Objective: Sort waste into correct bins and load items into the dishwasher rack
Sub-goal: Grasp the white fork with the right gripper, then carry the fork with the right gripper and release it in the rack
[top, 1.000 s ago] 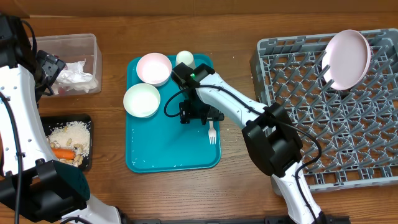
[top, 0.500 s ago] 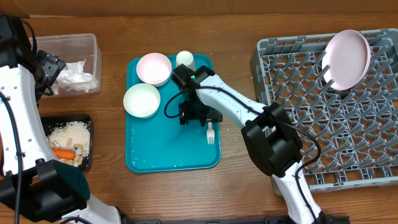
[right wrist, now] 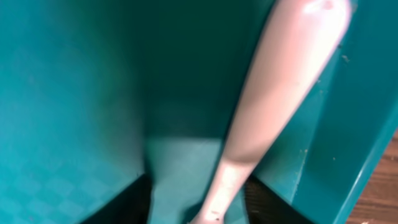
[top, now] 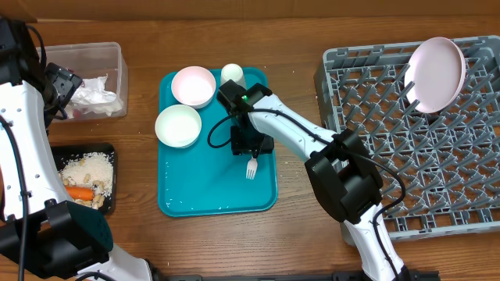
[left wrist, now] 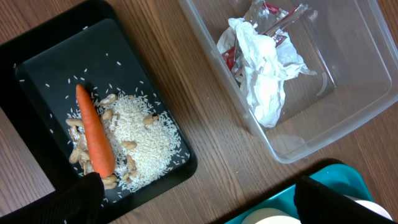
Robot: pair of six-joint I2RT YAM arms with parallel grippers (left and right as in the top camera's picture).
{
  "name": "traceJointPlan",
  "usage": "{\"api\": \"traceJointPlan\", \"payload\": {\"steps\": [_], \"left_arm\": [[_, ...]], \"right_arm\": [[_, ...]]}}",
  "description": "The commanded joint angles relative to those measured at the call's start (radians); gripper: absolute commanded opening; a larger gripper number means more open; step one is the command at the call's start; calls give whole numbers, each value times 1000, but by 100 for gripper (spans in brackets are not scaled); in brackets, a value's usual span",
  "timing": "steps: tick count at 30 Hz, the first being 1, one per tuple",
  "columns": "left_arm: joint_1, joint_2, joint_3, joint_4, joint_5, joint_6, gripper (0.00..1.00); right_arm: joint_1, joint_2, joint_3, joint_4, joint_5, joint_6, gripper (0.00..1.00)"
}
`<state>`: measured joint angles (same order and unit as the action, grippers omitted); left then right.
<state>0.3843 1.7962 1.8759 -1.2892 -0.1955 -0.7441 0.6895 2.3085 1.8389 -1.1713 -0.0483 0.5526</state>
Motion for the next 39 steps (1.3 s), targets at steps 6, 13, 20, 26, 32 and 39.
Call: {"api": "traceJointPlan", "payload": {"steps": [6,13,20,26,32,39], "left_arm": [[2,-3,5,0,-14,11,100],[2,-3,5,0,-14,11,100],[2,-3,5,0,-14,11,100],[2,-3,5,0,-14,11,100],[2,-3,5,0,-14,11,100],[2,-3,5,0,-14,11,100]], "right_arm": [[5,16,-32,11,-5,2,22],[5,15,-17,-7,-6,2,4],[5,14,83,-93,-6,-10,4],[0,2,220,-201,26,-37,4],[-99,-67,424,-344,55,-203,4],[-356,-119,514,-391,54,-351,4]]}}
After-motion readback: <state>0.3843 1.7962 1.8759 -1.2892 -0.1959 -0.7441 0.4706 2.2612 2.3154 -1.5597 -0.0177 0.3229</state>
